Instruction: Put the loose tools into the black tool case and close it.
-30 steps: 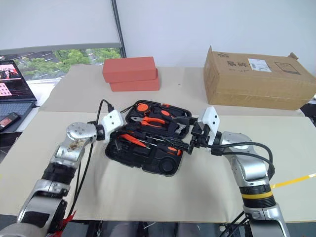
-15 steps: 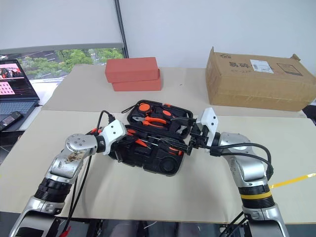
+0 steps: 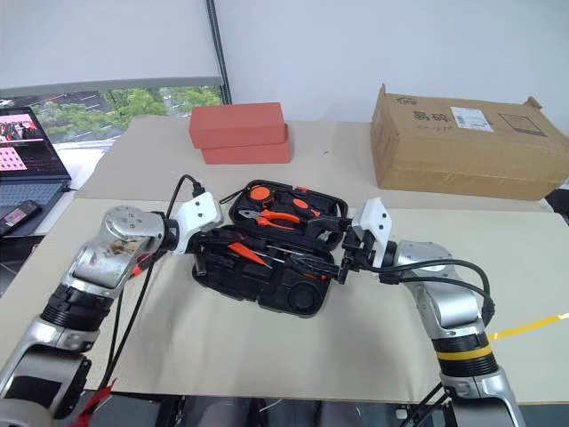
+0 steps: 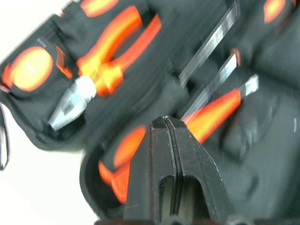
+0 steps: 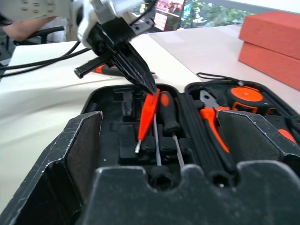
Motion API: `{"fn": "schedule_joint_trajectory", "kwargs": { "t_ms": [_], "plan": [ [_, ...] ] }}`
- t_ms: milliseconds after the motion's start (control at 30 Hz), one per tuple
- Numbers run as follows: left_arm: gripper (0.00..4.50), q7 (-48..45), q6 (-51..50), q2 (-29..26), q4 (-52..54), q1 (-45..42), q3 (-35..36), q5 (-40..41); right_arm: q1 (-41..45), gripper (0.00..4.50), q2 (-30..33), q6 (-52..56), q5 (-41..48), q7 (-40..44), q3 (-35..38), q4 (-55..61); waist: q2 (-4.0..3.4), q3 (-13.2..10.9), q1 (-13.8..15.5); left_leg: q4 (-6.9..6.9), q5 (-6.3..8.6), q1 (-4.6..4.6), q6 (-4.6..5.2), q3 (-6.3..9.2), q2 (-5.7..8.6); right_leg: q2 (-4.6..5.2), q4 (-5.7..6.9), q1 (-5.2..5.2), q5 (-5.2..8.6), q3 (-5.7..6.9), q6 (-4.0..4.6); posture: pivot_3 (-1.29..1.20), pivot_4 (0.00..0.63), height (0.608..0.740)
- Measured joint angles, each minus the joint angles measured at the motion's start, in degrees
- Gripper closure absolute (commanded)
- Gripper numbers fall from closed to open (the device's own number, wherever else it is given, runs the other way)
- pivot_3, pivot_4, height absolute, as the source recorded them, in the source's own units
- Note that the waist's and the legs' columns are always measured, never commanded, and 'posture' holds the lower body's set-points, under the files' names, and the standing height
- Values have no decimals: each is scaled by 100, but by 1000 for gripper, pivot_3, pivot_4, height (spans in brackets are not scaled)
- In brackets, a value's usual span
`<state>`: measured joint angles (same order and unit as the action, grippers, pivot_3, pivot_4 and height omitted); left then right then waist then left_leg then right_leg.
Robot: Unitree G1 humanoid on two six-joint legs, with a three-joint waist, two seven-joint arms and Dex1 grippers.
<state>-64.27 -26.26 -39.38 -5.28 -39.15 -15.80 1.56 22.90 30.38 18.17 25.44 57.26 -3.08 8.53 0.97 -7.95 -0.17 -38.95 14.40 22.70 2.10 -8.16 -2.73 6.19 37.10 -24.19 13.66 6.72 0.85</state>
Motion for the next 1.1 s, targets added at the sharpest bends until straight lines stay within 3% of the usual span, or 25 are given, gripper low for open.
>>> {"fn": "schedule_joint_trajectory", "kwargs": {
  "t_ms": [300,533,833,1100],
  "plan": [
    [4448,-646,528,-39,-760,-396,-411,-220,-2,0,-35,0,0,-73,-50,5,0,0,14,-2,0,9,1,0,0,0,-1,-6,0,0,0,0,150,711],
    [4448,-601,651,339,-988,-714,-306,-108,-69,0,-30,0,0,-117,-53,28,0,0,43,-7,1,12,3,4,0,0,-1,-4,0,5,-1,0,150,711],
    [4448,-497,1212,555,-2046,-1200,-424,-404,11,0,-43,0,-1,-115,-67,26,0,0,-6,-6,0,12,2,2,0,-4,-1,-7,0,3,0,0,150,711],
    [4448,-767,1221,401,-1930,-1104,-509,-498,11,0,-43,0,-1,-117,-67,27,0,0,-14,-6,0,10,2,1,-1,-3,-1,-6,0,1,-1,0,150,711]
  ]
}}
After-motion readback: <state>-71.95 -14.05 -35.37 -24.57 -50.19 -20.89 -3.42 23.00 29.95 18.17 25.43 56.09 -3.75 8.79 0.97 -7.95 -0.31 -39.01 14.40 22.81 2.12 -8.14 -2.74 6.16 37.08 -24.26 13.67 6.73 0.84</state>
